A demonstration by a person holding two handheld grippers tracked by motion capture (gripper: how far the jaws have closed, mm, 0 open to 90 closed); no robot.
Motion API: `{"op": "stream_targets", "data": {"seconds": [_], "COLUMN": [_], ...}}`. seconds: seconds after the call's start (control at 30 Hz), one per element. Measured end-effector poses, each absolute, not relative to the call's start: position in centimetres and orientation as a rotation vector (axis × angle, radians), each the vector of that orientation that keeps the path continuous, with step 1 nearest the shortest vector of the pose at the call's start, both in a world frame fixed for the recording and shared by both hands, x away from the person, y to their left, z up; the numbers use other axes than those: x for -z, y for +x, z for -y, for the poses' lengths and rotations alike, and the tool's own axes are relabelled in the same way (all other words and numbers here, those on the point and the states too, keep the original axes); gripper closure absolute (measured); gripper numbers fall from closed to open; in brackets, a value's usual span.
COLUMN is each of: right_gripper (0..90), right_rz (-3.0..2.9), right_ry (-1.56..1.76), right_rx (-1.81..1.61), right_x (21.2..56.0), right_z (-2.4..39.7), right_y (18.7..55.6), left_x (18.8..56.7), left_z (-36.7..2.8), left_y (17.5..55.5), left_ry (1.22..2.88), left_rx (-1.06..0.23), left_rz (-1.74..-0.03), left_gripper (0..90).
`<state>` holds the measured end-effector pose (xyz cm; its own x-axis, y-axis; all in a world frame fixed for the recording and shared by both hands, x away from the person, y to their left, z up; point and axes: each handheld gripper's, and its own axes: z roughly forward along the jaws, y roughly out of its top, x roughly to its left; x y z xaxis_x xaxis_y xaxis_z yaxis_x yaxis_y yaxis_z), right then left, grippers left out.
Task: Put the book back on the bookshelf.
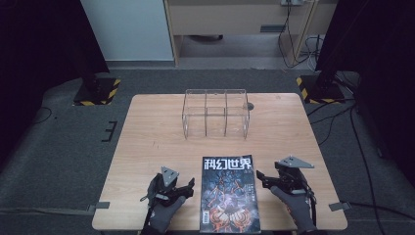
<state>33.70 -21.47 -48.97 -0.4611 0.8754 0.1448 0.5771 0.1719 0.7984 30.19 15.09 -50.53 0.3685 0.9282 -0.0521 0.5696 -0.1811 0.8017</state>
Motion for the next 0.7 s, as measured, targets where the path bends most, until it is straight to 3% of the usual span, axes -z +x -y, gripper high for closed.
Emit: {"op": "stream_targets", "data": {"seconds": [0.7], "right_gripper": [20.9], "right_rz": [-2.247], "right_ry": [1.4], "right_rx": [-1.177], "right_x": [51.9], "right_z": [17.9], "right_y": [32.5], "left_x": [52.4], "left_z": [-11.7], "left_y": [30.0], "left_ry": [1.983], "left_rx": [-0.527], "left_rz": [-1.234], "left_gripper": [25.8]}}
